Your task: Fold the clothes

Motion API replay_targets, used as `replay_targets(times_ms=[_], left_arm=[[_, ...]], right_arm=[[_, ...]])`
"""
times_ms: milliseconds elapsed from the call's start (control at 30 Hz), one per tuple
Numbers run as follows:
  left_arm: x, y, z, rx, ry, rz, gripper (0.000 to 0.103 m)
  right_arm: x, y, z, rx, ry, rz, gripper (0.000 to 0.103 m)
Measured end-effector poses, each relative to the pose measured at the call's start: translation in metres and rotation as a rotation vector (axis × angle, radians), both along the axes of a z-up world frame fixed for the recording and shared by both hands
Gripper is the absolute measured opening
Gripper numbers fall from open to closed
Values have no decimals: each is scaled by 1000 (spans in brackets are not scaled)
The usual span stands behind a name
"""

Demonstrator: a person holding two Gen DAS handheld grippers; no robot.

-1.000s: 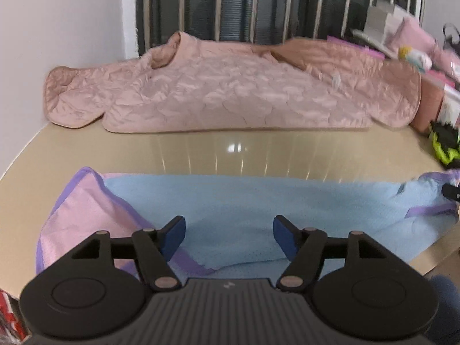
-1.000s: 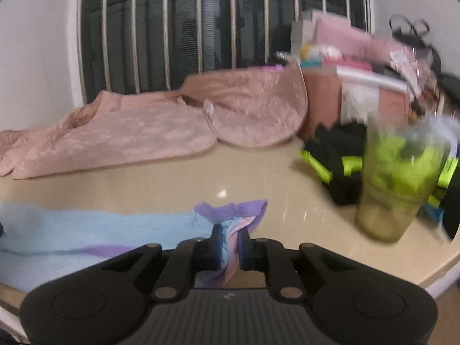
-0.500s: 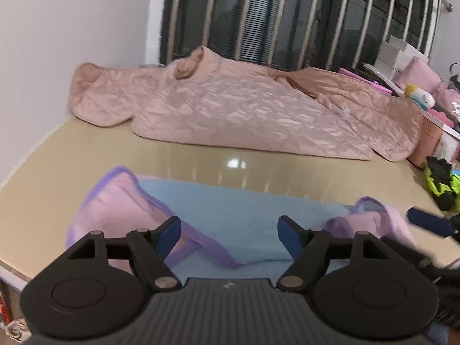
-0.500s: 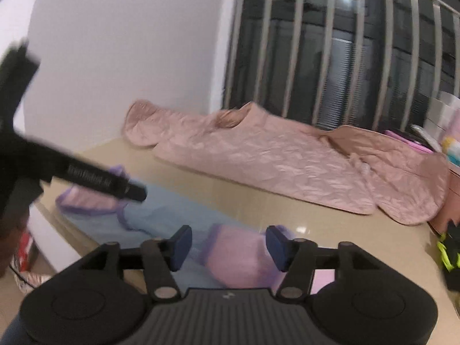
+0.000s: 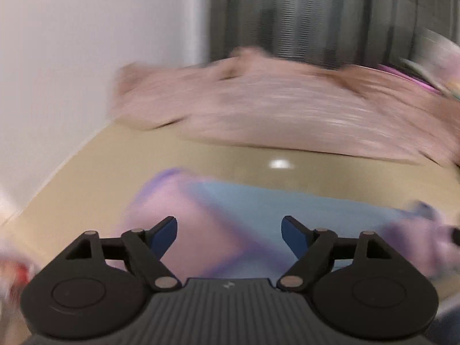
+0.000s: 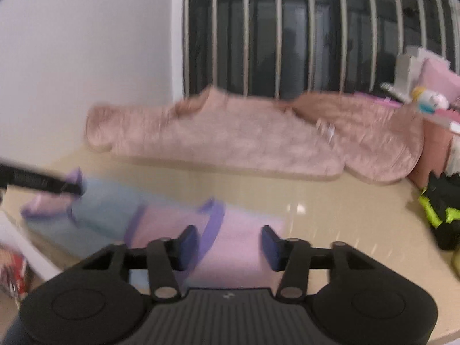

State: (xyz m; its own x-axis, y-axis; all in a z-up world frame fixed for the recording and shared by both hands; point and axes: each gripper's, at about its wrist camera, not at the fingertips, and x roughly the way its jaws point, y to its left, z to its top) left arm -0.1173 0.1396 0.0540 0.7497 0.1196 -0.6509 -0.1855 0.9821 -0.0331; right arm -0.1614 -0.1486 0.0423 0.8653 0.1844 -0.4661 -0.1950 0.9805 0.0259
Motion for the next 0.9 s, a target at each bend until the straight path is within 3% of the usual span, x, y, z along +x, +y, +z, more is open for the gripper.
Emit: replay_targets(times_ms=[100,133,233,400,433,567,633,667,733,767,800,900], left_arm=[[-7,46,-7,-44,46,163,81],[-9,51,-9,-20,56,189,81],[-17,58,-13,30,74,226,81],[-18,58,-16,-3,67,220,78],[-17,59,-17,-7,68,210,70],[-14,60,-22,4,57,195,57],[-15,62,-21,-11,39,198,36],[-15,63,-21,-14,31,197,30],[-17,66,-23,-29,9,204,22],[-19,69,-24,-61,-9,206,20],[-20,72,-25,-91,-25,208,14],[-20,72,-26,-114,-47,217,4]], right_arm=[[16,-12,14,52,1,-9,66],[26,-10,20,63,12,27,66],[71,27,35,8,98,266,65],[131,112,32,-67,202,542,53],[143,131,28,-81,227,580,53],[185,192,17,-91,319,688,49],[201,220,12,-120,349,721,49],[204,231,10,-140,351,734,49],[208,245,3,-178,370,741,34],[208,250,-1,-198,380,736,15],[209,255,-4,-214,387,729,9],[209,248,-5,-183,387,700,4]])
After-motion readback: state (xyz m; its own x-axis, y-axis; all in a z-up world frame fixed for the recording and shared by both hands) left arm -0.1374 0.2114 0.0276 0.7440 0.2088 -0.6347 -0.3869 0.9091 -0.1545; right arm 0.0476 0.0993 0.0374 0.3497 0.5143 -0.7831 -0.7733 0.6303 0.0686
